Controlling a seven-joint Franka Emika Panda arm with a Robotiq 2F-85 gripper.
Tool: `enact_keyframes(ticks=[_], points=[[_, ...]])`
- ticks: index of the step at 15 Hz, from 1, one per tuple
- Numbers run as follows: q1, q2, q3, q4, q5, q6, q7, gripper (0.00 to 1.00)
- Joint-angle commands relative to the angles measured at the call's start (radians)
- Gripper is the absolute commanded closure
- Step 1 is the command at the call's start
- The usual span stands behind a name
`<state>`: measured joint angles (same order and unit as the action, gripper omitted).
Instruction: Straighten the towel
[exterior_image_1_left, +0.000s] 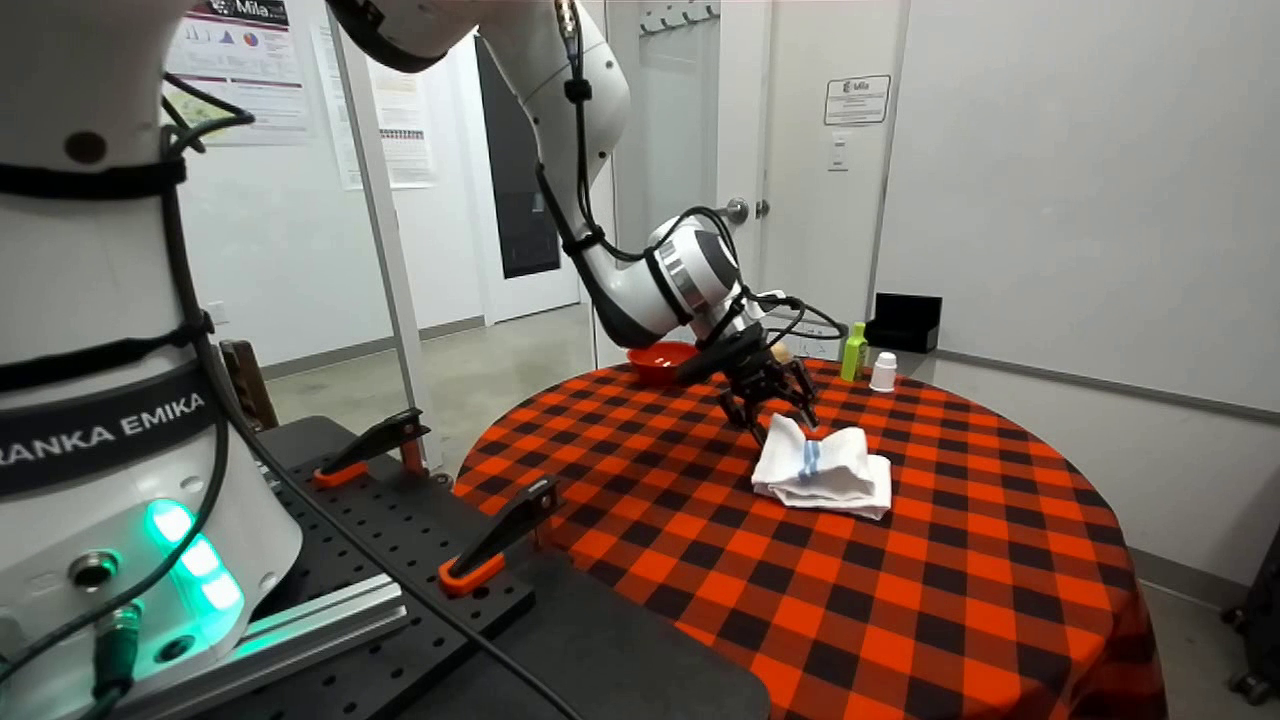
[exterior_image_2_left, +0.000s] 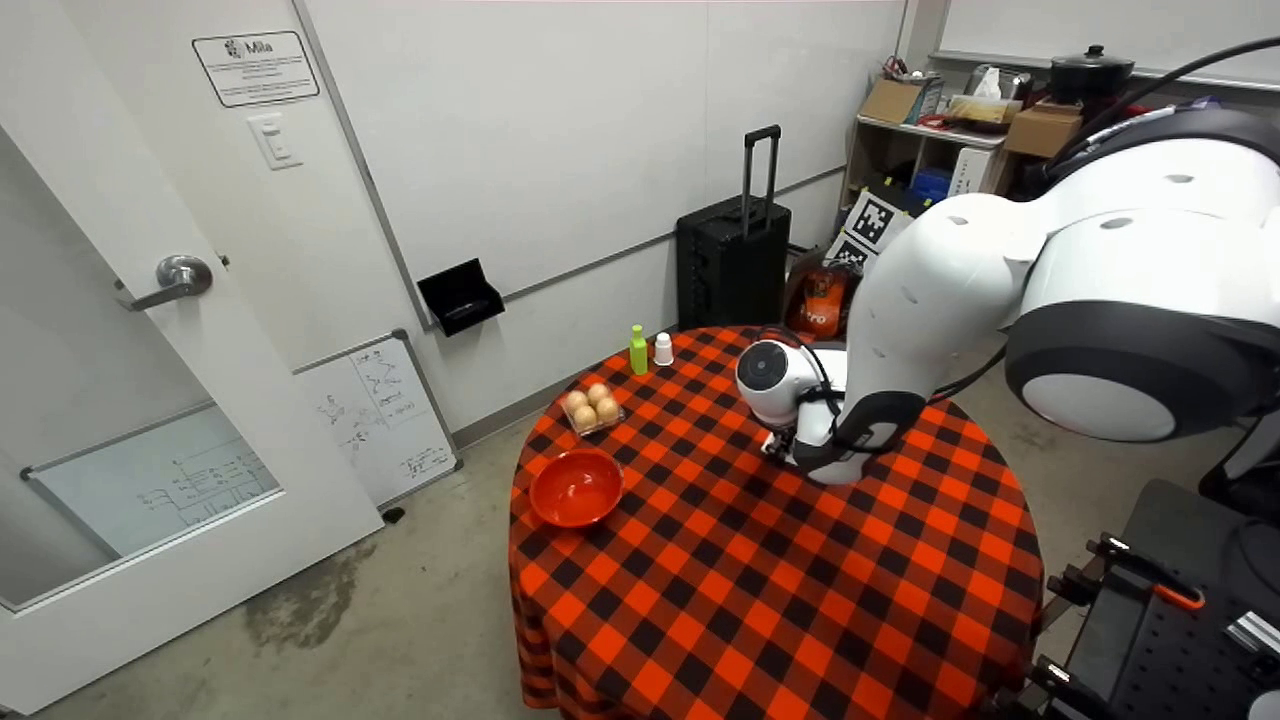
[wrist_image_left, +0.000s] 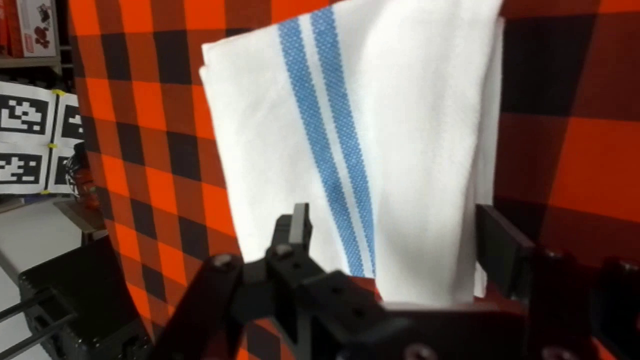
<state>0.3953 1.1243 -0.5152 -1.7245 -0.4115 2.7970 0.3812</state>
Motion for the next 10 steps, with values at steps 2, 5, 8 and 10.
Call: enact_keyframes(ticks=[2,5,8,10], points=[[-0.012,-0.007,0.024,0.001,0.082,-0.015,0.037,0.25],[-0.002,-0.009,0.001,-0.004,0.107,-0.005,0.063,0.28],[0.017,-0.025,-0.029,-0.027,0.113,0.017,0.098,0.38],[0.023,-0.045,-0.035,-0.044,0.115,0.022,0.105,0.55]])
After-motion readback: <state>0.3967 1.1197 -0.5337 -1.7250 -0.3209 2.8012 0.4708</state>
